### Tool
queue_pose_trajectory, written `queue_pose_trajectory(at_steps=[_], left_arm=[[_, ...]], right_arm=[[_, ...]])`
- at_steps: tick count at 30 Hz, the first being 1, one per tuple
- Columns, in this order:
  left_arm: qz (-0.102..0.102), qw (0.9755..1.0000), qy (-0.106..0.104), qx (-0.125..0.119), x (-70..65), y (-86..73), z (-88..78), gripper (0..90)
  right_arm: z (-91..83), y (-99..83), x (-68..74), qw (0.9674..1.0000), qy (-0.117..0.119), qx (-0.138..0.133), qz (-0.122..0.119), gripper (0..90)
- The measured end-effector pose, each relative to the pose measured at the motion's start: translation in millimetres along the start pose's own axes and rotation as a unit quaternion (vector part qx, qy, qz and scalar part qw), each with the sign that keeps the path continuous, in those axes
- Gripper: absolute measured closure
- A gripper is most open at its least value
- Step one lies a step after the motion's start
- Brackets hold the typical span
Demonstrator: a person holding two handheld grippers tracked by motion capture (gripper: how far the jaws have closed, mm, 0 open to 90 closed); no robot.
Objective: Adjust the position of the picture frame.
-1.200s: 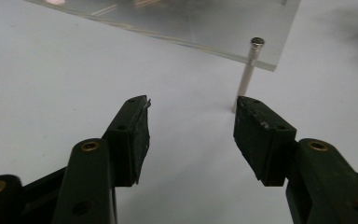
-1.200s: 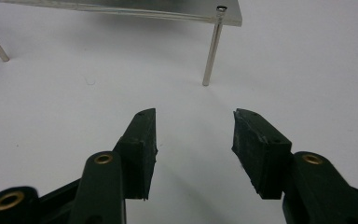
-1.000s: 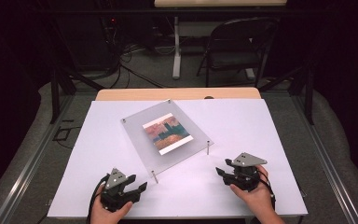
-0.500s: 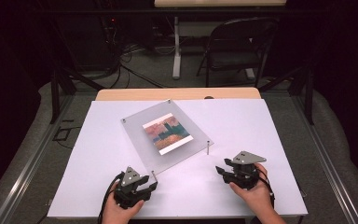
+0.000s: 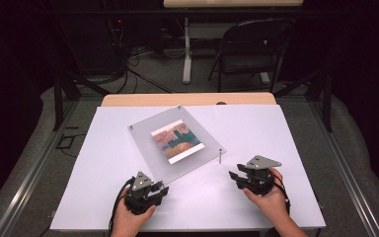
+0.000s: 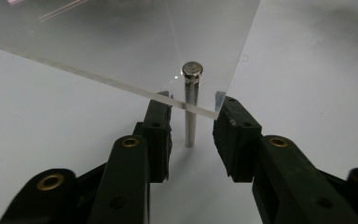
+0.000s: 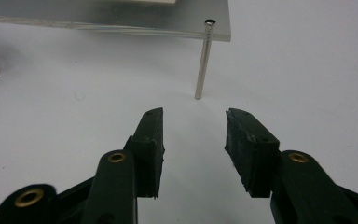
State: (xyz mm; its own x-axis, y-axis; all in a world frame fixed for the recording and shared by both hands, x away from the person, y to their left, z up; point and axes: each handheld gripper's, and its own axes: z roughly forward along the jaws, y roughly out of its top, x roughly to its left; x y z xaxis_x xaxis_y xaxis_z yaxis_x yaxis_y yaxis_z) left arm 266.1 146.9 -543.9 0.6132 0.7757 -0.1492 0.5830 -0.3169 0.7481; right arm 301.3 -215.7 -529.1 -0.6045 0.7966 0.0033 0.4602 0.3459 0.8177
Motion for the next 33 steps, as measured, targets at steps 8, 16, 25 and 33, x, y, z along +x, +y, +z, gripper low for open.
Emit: queue_pose_trajectory(at_steps=[8, 16, 25, 33], left_arm=[[0.002, 0.9999, 0.007, 0.012, -3.3, 1.4, 6.9, 74.4], [-0.009, 0.9999, 0.006, 0.014, -1.1, 1.0, 9.4, 83.0], [-0.026, 0.9995, -0.012, 0.011, 3.4, 0.8, 9.0, 84.9], [-0.027, 0.9995, -0.011, 0.01, 2.8, 1.3, 8.3, 85.0]], right_arm=[[15.2, 8.9, -0.8, 0.9999, 0.012, 0.002, -0.004, 58.3], [33.4, 14.1, -2.7, 0.9997, 0.021, 0.01, -0.003, 65.5], [57.6, 18.3, -7.0, 0.9996, 0.019, 0.019, 0.003, 67.6], [72.6, 21.6, -11.9, 0.9995, 0.013, 0.025, 0.013, 69.5]])
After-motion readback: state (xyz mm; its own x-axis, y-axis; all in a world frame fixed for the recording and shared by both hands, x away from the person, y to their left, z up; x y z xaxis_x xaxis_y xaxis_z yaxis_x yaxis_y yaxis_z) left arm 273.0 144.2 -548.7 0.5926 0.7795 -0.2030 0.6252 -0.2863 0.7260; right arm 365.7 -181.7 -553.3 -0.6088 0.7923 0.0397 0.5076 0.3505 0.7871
